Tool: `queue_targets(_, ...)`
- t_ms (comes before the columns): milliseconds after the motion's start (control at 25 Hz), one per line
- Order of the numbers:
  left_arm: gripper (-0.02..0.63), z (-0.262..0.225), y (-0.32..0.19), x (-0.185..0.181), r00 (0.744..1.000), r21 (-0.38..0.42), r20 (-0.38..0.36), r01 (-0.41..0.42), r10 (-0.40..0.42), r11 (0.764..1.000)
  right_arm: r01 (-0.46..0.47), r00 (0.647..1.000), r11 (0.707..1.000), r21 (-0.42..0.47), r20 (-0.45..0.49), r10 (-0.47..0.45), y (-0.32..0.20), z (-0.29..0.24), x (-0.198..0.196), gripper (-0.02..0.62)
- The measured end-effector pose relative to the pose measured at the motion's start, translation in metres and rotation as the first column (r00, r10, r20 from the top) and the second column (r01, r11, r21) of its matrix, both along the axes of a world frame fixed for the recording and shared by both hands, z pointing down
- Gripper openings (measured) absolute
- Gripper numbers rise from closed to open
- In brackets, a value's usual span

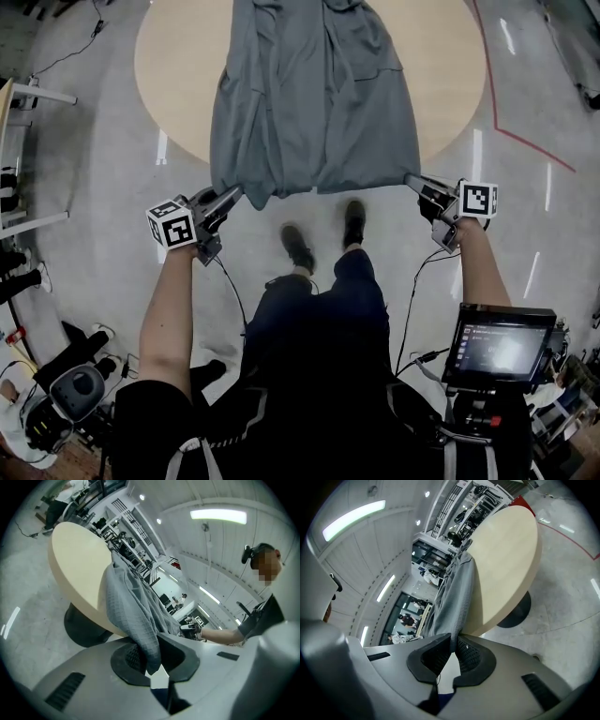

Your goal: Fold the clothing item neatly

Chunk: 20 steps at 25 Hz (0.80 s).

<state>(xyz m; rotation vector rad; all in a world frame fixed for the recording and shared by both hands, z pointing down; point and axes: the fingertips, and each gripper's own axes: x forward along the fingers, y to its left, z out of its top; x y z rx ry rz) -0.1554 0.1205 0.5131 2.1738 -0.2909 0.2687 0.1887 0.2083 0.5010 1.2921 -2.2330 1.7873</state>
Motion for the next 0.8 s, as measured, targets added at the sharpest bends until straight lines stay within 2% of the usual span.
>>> queue_targets(80, 0.023, -0.01, 0.006, 0.001, 1.0, 0.007, -0.015, -0.003, 0.003, 1.0, 0.011, 1.0, 1.0, 0.02, 0.013, -0.011, 0.0, -0.008, -0.007, 0.028)
queue_targets(160, 0.023, -0.013, 0.025, -0.01, 0.999, 0.008, -0.04, 0.001, -0.001, 1.0, 0.01, 0.999, 0.999, 0.037, 0.032, -0.011, 0.022, -0.006, -0.033, 0.028)
queue_targets(360, 0.021, 0.029, 0.159, -0.111, 0.995, -0.013, -0.091, -0.046, 0.045, 0.999, -0.051, 0.997, 0.997, 0.06, 0.065, 0.047, 0.157, 0.051, -0.153, 0.028)
queue_targets(440, 0.021, 0.025, 0.18, -0.125, 0.989, -0.059, -0.14, -0.062, 0.053, 0.996, -0.058, 0.996, 0.996, 0.06, 0.067, 0.054, 0.177, 0.055, -0.176, 0.028)
queue_targets(520, 0.021, 0.004, 0.172, -0.114, 0.979, -0.1, -0.199, -0.069, 0.048, 0.993, -0.042, 0.998, 0.995, 0.092, 0.057, 0.037, 0.163, 0.04, -0.179, 0.028)
queue_targets(800, 0.021, -0.075, 0.115, -0.061, 0.956, -0.079, -0.277, -0.124, 0.097, 0.989, -0.083, 0.996, 0.992, 0.1, 0.034, 0.08, 0.081, -0.02, -0.156, 0.028)
